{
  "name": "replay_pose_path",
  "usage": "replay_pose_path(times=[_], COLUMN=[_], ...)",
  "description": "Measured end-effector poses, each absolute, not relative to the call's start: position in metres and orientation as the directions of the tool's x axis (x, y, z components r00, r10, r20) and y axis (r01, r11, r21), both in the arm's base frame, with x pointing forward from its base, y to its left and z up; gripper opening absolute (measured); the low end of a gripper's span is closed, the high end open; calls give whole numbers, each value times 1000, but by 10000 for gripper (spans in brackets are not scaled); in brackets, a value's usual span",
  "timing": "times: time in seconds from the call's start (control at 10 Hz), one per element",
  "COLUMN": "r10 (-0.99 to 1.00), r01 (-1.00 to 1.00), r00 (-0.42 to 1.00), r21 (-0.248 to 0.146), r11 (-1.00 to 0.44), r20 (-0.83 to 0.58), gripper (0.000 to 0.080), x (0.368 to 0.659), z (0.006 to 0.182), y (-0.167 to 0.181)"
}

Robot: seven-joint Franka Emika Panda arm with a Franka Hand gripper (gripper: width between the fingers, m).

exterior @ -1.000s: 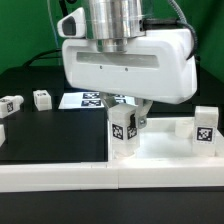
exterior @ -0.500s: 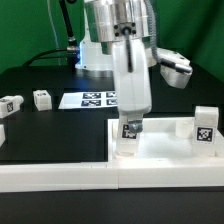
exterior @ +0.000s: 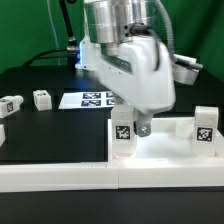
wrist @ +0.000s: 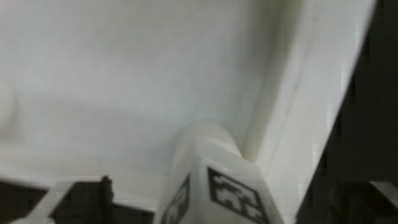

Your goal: Assemble square table

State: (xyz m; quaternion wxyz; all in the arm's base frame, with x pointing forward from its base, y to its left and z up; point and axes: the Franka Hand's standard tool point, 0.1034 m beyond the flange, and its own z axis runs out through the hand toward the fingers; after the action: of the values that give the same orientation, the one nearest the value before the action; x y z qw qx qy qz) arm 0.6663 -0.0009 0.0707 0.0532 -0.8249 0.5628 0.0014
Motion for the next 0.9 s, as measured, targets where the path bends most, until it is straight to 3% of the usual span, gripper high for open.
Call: replay_pose_path(times=[0.5,0.7,0.9], r10=[-747,-479,-412], r01=[-746,-478,-411], r00=[664,878,911], r21=[-102,-59,-60], r11=[-658,-876,-910], r20=[-29,-5,1], gripper=[649,649,649], x=[666,670,669], z=[71,80,79], y=[0,-2,-3])
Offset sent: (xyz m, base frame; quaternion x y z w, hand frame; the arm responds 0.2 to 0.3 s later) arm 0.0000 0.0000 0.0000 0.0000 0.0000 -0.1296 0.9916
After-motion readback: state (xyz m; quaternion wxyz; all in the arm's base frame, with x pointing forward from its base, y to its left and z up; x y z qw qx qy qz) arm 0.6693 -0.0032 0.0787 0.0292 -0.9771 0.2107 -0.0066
